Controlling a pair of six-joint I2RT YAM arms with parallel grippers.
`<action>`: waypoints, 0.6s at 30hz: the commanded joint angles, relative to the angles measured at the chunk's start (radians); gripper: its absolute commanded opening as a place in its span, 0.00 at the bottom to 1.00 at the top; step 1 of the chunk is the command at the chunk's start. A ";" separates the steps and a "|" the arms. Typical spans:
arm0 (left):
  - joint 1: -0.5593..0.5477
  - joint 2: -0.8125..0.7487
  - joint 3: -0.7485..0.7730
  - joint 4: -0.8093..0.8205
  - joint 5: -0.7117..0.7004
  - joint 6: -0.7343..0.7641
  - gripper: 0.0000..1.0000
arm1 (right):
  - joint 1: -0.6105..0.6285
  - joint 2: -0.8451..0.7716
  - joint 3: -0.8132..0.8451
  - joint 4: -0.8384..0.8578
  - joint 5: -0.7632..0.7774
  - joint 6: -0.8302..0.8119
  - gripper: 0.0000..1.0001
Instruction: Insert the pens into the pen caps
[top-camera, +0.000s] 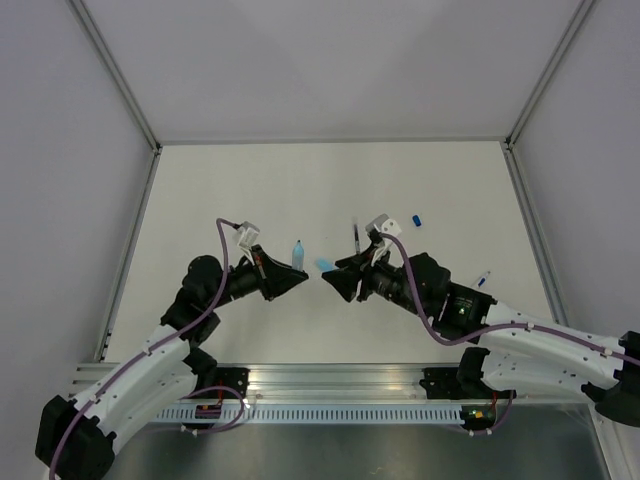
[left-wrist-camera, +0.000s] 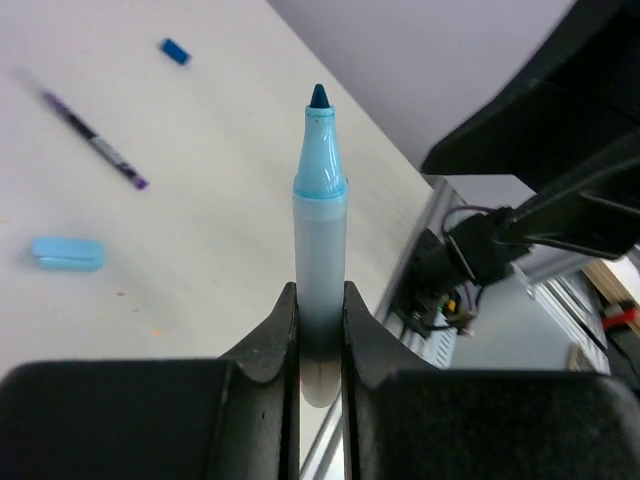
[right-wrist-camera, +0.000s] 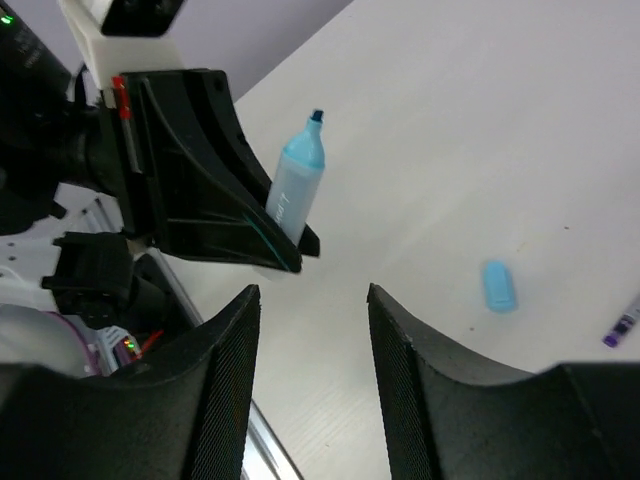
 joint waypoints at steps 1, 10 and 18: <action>0.001 -0.058 0.055 -0.164 -0.271 0.093 0.02 | -0.002 -0.008 0.022 -0.178 0.085 -0.103 0.53; 0.001 -0.268 0.035 -0.373 -0.657 0.069 0.02 | -0.112 0.356 0.210 -0.440 0.434 0.450 0.57; 0.001 -0.332 0.059 -0.469 -0.780 0.038 0.02 | -0.146 0.768 0.689 -0.968 0.424 1.112 0.63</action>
